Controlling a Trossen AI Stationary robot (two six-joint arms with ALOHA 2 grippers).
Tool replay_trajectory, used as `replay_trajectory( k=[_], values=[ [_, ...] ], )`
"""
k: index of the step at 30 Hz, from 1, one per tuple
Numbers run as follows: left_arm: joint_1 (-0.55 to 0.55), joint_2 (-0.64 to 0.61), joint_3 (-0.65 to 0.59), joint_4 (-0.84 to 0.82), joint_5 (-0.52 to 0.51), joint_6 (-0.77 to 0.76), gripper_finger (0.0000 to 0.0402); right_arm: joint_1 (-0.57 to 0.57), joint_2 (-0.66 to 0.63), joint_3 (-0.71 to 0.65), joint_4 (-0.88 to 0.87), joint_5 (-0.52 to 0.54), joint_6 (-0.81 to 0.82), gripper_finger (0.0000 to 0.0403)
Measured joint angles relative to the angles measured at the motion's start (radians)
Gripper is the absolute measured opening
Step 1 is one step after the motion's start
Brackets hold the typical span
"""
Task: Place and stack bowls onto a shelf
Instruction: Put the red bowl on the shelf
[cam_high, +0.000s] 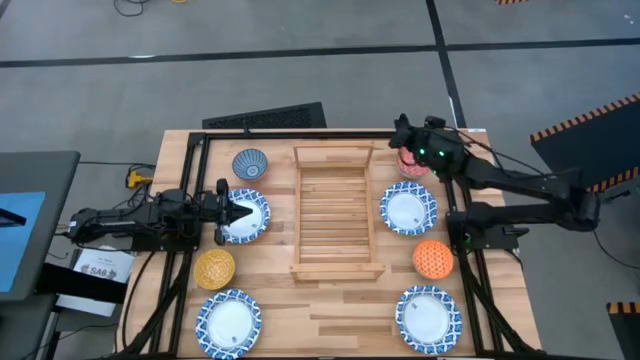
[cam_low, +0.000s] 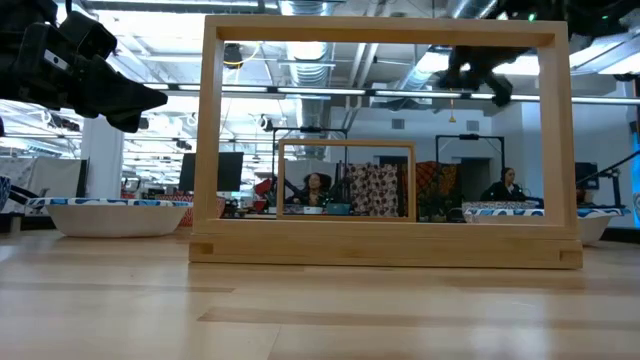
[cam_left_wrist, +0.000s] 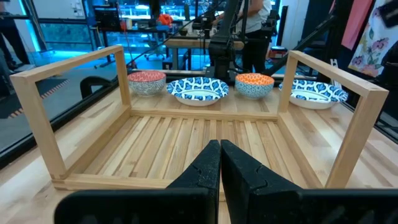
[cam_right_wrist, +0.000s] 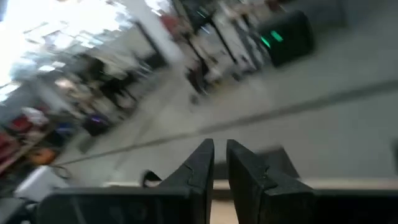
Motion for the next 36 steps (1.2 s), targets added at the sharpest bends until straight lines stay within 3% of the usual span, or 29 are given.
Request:
replay_trajectory(
  k=[8, 12, 16, 26, 36],
  values=[
    [0.0, 0.0, 0.0, 0.0, 0.0, 0.0, 0.0, -0.141, 0.019, 0.001, -0.447, -0.25, 0.321, 0.0072],
    [0.0, 0.0, 0.0, 0.0, 0.0, 0.0, 0.0, -0.17, 0.014, 0.001, -0.63, -0.317, 0.347, 0.0074],
    [0.0, 0.0, 0.0, 0.0, 0.0, 0.0, 0.0, -0.176, 0.015, 0.001, -0.743, -0.318, 0.348, 0.0098],
    [0.0, 0.0, 0.0, 0.0, 0.0, 0.0, 0.0, -0.273, 0.107, -0.032, -0.867, -0.272, 0.474, 0.0247],
    [0.0, 0.0, 0.0, 0.0, 0.0, 0.0, 0.0, -0.386, 0.213, -0.034, -0.771, -0.274, 0.445, 0.0264]
  ],
)
